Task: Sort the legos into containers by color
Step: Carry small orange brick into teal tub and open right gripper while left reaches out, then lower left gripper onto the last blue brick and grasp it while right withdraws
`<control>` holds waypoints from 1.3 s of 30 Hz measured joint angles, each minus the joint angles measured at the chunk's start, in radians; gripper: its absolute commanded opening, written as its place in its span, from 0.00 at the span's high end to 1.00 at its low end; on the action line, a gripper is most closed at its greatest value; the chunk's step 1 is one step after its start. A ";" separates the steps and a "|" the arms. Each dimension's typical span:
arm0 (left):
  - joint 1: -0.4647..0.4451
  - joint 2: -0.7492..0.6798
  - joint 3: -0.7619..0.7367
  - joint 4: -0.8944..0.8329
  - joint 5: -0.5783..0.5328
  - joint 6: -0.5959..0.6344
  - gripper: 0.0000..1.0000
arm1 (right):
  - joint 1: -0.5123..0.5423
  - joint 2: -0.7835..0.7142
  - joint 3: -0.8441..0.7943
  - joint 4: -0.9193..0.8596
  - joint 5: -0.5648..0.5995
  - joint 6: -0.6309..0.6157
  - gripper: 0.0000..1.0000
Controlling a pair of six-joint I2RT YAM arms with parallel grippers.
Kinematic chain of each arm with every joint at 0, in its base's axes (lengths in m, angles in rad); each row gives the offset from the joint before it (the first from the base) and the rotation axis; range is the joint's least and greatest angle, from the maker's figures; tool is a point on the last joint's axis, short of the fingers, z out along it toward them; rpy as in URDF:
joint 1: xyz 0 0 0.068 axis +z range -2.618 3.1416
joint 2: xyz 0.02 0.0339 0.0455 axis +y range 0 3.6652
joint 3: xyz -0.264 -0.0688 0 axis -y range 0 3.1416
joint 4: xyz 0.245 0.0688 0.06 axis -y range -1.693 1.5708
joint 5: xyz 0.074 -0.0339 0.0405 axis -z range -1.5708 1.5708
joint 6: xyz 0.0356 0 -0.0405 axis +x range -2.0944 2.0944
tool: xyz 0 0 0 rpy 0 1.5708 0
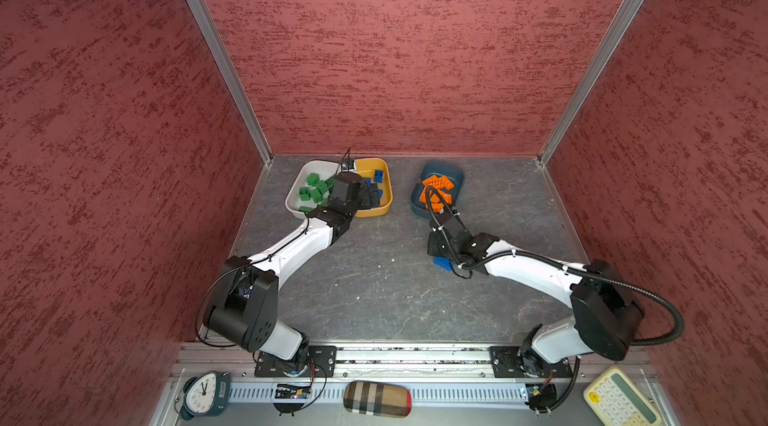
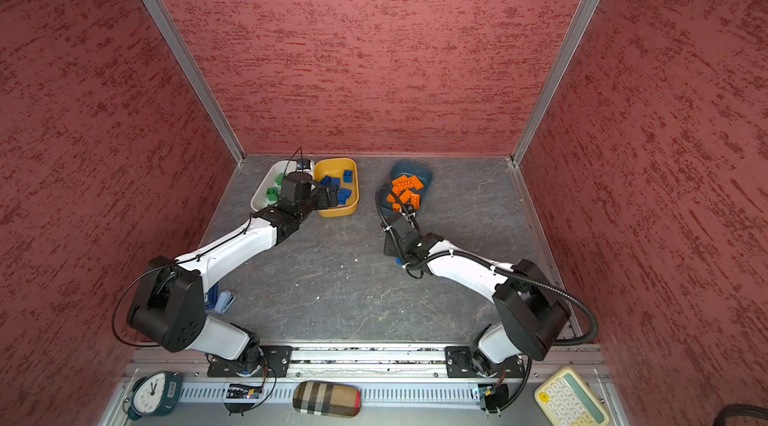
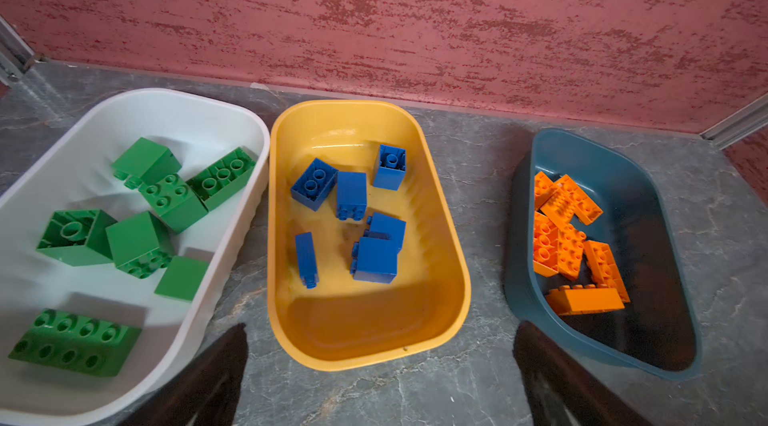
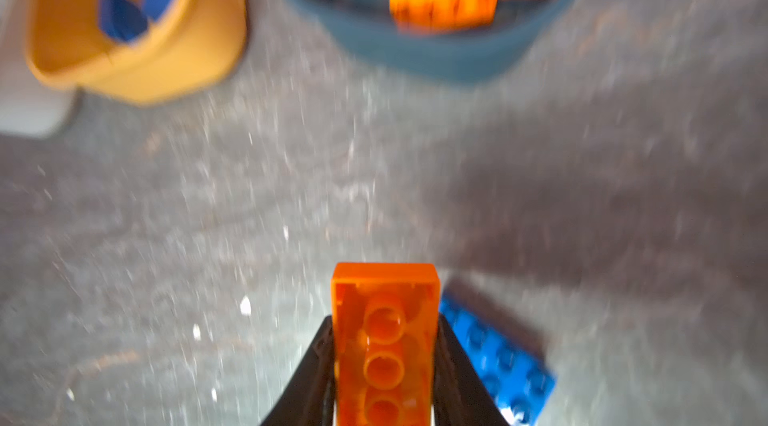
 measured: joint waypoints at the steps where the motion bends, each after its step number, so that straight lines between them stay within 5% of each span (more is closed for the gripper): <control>1: -0.013 -0.001 -0.006 0.005 0.005 -0.002 0.00 | -0.029 0.001 0.008 0.023 -0.012 -0.033 0.77; 8: -0.072 -0.002 -0.024 0.012 0.086 -0.027 0.00 | -0.207 0.095 0.164 0.149 -0.114 -0.211 0.75; 14: -0.099 -0.002 -0.024 0.015 0.172 -0.043 0.00 | -0.337 0.333 0.420 0.168 -0.224 -0.279 0.73; 23: -0.129 -0.002 -0.021 -0.001 0.193 -0.033 0.00 | -0.388 0.686 0.821 -0.025 -0.275 -0.374 0.69; 27: -0.138 -0.002 -0.020 -0.006 0.190 -0.023 0.00 | -0.381 0.684 0.848 -0.119 -0.299 -0.408 0.64; 33: -0.171 0.011 -0.007 -0.004 0.212 0.043 0.00 | -0.376 0.607 0.769 -0.169 -0.329 -0.421 0.38; 39: -0.249 0.089 0.080 -0.012 0.251 0.140 0.00 | -0.373 0.483 0.668 -0.157 -0.357 -0.402 0.25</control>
